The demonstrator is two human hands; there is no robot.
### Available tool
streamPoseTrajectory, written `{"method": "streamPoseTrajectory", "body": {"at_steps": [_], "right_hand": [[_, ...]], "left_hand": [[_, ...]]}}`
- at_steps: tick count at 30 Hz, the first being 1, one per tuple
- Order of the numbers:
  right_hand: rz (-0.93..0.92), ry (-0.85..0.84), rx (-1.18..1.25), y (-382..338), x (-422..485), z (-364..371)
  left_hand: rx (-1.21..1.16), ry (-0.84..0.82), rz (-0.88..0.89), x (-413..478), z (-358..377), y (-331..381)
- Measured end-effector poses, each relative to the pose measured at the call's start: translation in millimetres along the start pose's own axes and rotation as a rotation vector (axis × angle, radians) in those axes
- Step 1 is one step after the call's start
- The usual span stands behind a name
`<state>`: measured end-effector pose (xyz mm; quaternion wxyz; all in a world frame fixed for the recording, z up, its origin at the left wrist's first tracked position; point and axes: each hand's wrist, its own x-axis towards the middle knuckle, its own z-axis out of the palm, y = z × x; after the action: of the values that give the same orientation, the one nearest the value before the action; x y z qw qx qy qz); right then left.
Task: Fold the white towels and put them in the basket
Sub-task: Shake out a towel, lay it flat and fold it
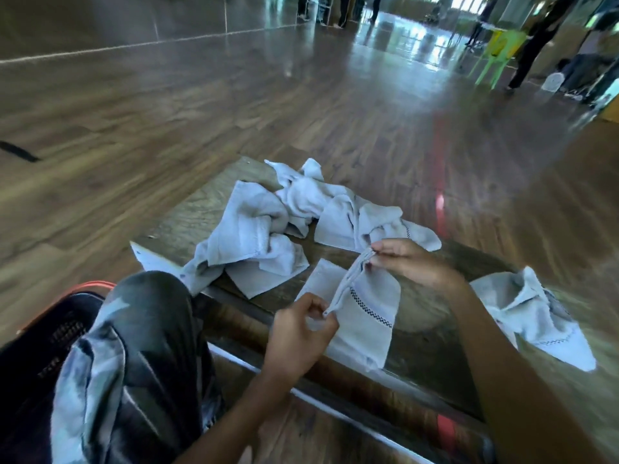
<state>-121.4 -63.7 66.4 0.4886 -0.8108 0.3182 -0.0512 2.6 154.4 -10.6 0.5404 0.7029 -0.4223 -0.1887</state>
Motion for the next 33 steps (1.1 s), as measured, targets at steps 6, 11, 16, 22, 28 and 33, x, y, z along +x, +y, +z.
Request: {"method": "streamPoseTrajectory", "body": {"at_steps": [6,11,16,22,28,33], "right_hand": [[0.062,-0.08,-0.281,-8,57,42],[0.083,-0.023,-0.414,5,75,66],[-0.071,0.075,-0.635,24,81,73],[-0.158,0.165,-0.857,33,61,71],[-0.038,0.323,-0.824,75,-16,48],[0.09,0.452,-0.835,98,-75,45]], "left_hand": [[0.084,0.043,-0.223,-1,-18,-35],[0.133,0.048,-0.272,0,-25,-45],[0.207,0.027,-0.281,-3,-23,-46],[0.486,-0.115,-0.121,12,-23,-37],[0.635,-0.295,0.041,51,-6,-23],[0.616,-0.505,0.141,79,21,-12]]}}
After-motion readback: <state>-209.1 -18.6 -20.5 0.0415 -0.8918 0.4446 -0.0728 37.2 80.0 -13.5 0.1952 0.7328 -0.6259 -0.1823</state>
